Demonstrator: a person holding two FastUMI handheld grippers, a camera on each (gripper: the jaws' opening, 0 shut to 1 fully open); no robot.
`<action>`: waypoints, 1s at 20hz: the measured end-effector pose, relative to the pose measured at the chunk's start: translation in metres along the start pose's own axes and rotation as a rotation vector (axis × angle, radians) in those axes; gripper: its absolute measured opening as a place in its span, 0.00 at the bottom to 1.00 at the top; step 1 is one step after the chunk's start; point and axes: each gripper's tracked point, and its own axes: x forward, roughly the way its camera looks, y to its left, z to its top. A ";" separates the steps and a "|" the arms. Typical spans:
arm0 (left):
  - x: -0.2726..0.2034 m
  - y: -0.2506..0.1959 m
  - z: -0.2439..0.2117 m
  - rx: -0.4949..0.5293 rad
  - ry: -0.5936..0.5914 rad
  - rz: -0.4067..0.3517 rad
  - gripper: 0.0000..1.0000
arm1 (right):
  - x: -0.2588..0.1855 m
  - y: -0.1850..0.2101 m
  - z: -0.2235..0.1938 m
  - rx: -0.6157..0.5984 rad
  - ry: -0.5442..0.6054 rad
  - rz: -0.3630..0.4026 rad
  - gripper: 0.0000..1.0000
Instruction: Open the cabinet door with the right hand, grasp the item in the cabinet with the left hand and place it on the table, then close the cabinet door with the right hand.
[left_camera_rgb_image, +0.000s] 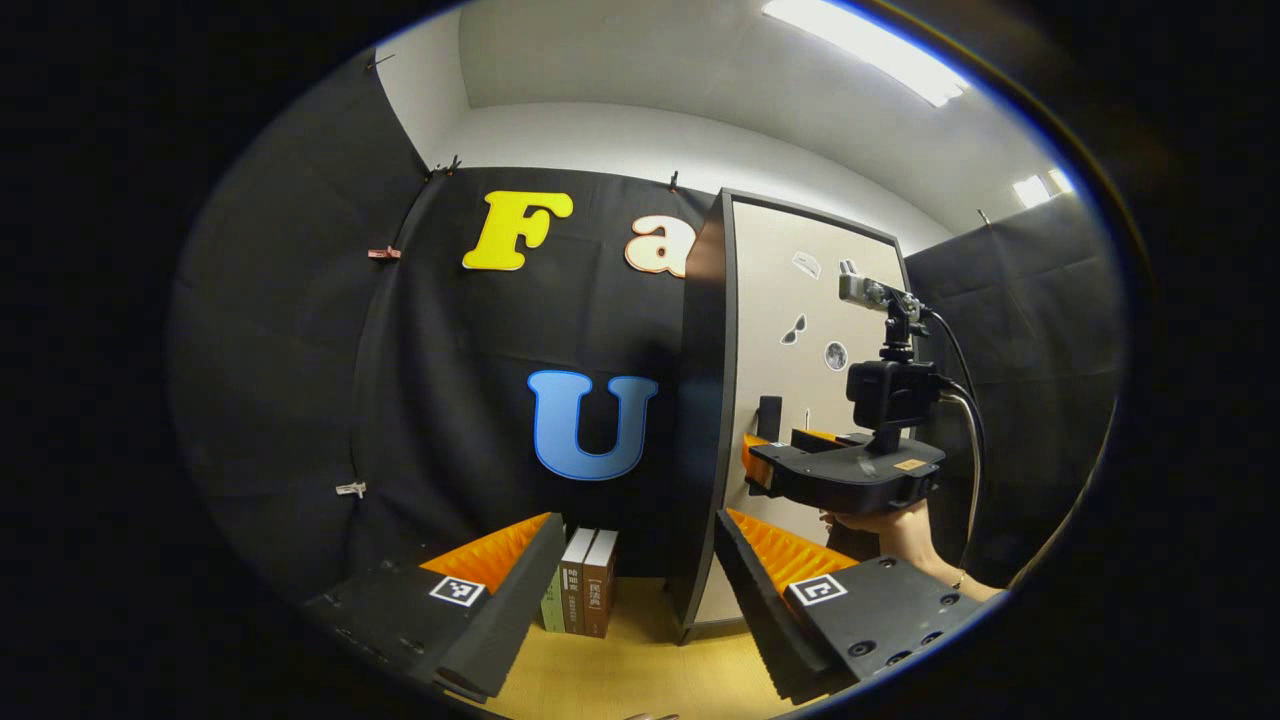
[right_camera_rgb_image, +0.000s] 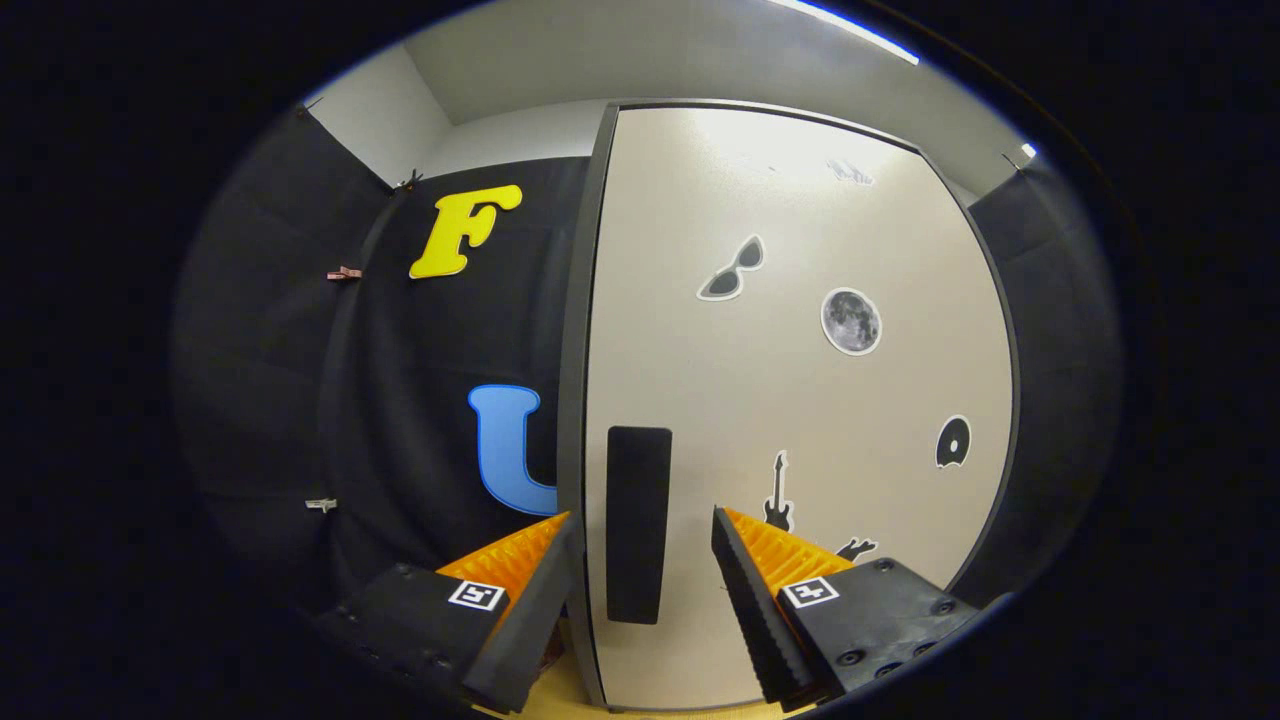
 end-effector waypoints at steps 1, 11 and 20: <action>-0.001 -0.003 -0.001 -0.007 0.002 -0.014 0.95 | 0.002 0.003 -0.003 0.004 0.007 0.003 0.85; -0.014 0.010 -0.005 -0.003 0.019 0.005 0.95 | 0.021 0.001 -0.019 -0.011 0.043 -0.075 0.35; -0.034 0.010 0.003 0.004 0.002 0.018 0.95 | 0.005 0.002 -0.018 0.013 0.074 0.004 0.19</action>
